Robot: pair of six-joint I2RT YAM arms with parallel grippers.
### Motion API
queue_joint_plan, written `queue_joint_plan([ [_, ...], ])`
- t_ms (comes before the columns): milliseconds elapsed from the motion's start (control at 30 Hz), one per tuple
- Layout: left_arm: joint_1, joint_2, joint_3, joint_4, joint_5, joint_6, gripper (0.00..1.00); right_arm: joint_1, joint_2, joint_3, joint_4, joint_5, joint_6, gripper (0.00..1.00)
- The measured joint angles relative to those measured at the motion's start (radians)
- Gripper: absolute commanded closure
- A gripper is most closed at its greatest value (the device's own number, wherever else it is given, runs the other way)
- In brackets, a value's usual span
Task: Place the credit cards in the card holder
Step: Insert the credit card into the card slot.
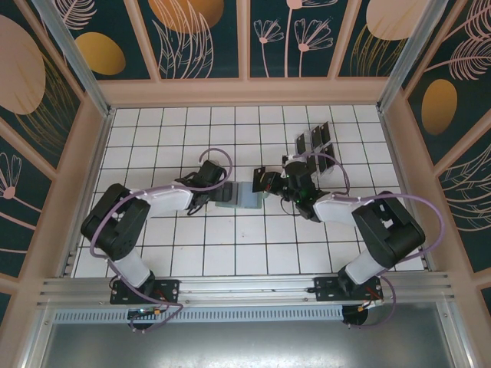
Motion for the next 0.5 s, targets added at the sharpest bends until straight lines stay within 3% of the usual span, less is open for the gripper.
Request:
queue_joint_plan([
  [233,-0.004,0.016,-0.017,0.035,-0.014,-0.046,0.01,-0.027,-0.043,0.000,-0.021,-0.013,-0.031,1.00],
  [500,-0.010,-0.010,-0.053,0.054,-0.022,-0.121,0.02,-0.027,-0.029,-0.002,0.016,-0.112,-0.033,1.00],
])
